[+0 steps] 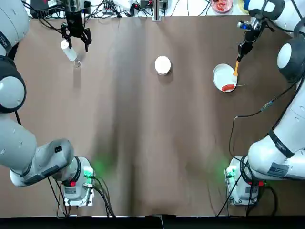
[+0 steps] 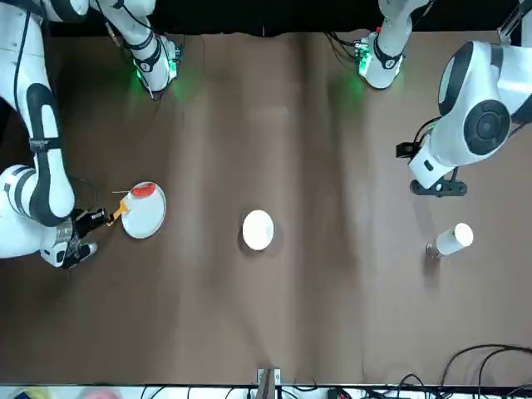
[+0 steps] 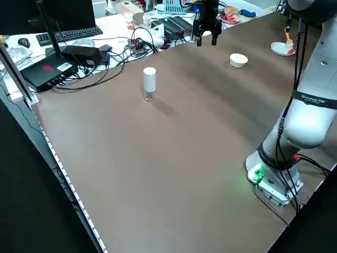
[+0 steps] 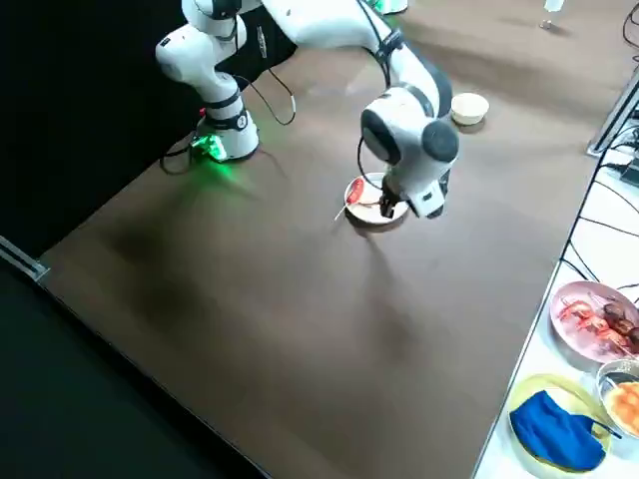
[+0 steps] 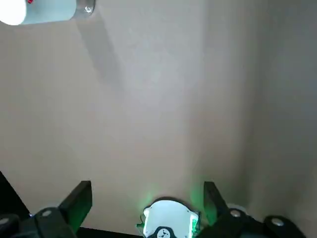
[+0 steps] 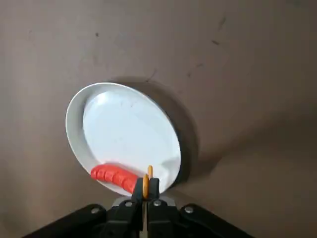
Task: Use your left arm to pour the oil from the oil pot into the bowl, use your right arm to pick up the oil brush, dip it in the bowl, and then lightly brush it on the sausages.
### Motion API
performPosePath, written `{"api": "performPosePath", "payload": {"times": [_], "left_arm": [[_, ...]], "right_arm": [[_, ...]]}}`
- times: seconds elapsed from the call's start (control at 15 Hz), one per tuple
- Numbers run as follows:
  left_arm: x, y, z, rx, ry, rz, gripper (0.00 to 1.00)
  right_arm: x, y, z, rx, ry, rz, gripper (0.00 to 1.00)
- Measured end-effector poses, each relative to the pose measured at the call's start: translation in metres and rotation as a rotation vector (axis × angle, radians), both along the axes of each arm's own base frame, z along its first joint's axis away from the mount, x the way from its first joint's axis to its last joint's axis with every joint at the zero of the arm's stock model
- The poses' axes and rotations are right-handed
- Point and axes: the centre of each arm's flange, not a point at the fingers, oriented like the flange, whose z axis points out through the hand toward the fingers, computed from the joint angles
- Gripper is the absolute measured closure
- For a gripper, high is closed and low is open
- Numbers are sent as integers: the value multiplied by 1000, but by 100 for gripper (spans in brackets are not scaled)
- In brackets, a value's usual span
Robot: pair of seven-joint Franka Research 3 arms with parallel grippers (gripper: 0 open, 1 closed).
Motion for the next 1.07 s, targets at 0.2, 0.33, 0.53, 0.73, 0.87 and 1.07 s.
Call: {"api": "performPosePath", "payload": {"times": [0.2,0.33,0.53,0.73,0.87,1.07], "left_arm": [[4,7,-1,-5,4,14,1],[7,12,-7,-9,14,22,1],[19,19,-10,-30,13,35,1],[34,23,-5,-53,-7,50,1],[41,35,1,-40,-30,86,1],[48,67,25,-6,-85,166,1]], "right_arm": [[8,40,19,-64,17,128,96],[9,74,19,-136,35,212,96],[7,136,15,-322,47,347,96],[5,160,8,-371,47,380,96],[2,162,-6,-383,43,374,96],[-4,159,-23,-388,61,374,96]]}}
